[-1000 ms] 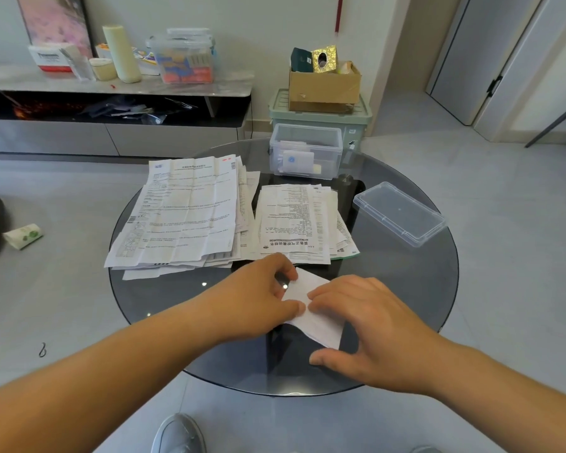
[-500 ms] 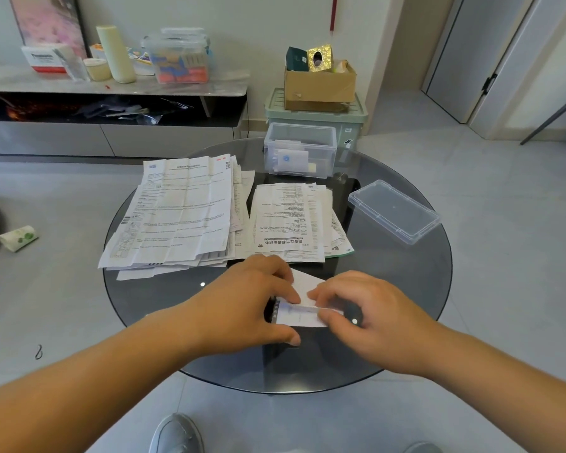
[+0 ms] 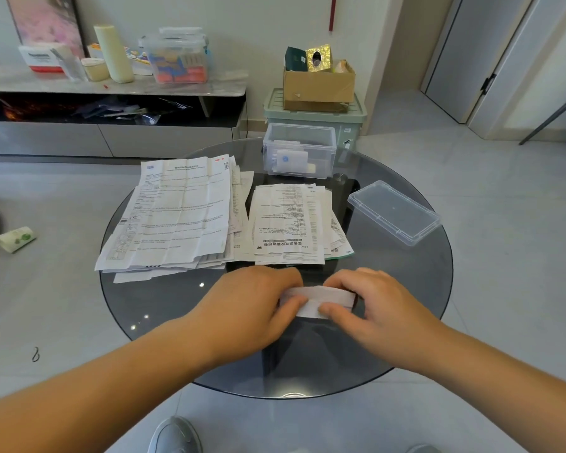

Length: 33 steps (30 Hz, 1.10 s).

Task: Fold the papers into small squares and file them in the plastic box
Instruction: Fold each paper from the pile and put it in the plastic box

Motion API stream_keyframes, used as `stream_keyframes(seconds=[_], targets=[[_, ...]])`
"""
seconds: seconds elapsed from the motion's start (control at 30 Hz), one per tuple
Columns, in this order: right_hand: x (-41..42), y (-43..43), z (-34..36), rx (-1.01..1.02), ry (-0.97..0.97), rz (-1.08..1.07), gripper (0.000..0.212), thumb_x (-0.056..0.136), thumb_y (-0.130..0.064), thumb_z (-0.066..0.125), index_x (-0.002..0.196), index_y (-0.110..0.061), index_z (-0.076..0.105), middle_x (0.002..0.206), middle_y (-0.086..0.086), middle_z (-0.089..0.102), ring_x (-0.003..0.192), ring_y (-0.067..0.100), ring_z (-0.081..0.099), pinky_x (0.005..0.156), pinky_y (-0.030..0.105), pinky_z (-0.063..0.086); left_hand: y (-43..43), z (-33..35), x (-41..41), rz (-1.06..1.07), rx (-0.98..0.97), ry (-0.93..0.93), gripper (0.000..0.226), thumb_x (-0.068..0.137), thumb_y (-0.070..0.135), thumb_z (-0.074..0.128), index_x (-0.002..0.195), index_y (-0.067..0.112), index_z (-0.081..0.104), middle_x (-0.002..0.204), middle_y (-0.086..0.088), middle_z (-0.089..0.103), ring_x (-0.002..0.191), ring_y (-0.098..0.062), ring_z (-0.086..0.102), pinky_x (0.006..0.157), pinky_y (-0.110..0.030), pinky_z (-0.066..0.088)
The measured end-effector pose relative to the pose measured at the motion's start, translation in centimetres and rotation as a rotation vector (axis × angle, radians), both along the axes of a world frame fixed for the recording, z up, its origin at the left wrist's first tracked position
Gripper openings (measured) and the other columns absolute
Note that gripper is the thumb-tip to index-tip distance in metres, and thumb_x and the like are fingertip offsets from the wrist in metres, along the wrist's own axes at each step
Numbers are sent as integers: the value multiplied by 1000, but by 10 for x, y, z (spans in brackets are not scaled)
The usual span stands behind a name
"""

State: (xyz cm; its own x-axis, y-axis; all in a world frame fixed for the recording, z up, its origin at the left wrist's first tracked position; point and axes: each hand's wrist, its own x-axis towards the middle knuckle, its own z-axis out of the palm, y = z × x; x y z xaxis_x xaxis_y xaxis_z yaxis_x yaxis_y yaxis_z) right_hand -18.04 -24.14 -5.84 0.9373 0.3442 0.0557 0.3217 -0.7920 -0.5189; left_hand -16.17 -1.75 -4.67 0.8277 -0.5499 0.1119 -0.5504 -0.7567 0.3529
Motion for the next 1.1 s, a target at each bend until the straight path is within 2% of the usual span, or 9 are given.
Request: stream_keyframes(seconds=[0.1,0.2,0.3,0.4,0.57,0.73,0.87,1.0,1.1], targets=[[6,4,-3,-24,51,-87,30,86,-54,65,111,-43,53,99,-24,56,97,7,52,86,29,46,-6,-6,2,42,25,32,27,93,56,55,108,34,53,99,13,60,86,-8,52,73,-27,45],[12,7,-2,-117,75,-142,47,80,-61,69,120,-41,51,98,-23,51,101,7,48,96,33,37,-8,-13,6,78,45,64,40,86,64,60,112,34,53,104,11,55,94,-10,48,81,-27,43],[17,8,1,-165,90,-167,54,77,-66,69,122,-41,51,102,-19,48,105,10,43,96,36,32,-8,-15,11,130,-3,165,48,81,67,66,116,37,53,107,10,50,101,-12,46,90,-31,45],[18,9,4,-183,140,-145,56,78,-66,69,124,-43,48,108,-18,47,108,10,40,97,36,32,-8,-11,15,140,-20,263,46,80,57,72,119,39,54,109,9,48,105,-13,45,94,-33,44],[20,2,12,-212,222,-95,56,80,-58,72,128,-46,46,116,-16,47,114,11,40,103,39,33,-6,-5,22,128,-29,351,39,83,43,75,118,41,55,107,8,48,101,-14,49,95,-37,47],[24,-10,19,-220,263,-61,59,77,-53,78,127,-49,48,108,-23,44,113,8,42,105,37,32,-7,-6,20,135,-34,346,40,85,42,73,121,43,55,110,7,49,104,-16,49,97,-37,46],[26,-12,21,-203,294,-43,59,73,-55,80,124,-50,49,109,-23,46,111,7,43,106,38,35,-6,-5,19,137,-47,350,39,84,43,74,119,44,56,110,7,49,102,-14,51,95,-34,48],[22,-6,19,-187,233,-63,53,75,-64,74,119,-45,52,112,-19,49,111,8,44,104,39,36,-8,-3,18,139,-48,324,38,81,46,75,115,41,59,107,7,50,101,-13,51,92,-32,48],[20,2,16,-210,195,-42,46,73,-63,75,108,-43,52,108,-18,50,107,9,45,100,37,39,-9,-4,17,137,-35,289,36,79,48,75,109,38,58,103,9,50,99,-12,50,88,-31,48]])
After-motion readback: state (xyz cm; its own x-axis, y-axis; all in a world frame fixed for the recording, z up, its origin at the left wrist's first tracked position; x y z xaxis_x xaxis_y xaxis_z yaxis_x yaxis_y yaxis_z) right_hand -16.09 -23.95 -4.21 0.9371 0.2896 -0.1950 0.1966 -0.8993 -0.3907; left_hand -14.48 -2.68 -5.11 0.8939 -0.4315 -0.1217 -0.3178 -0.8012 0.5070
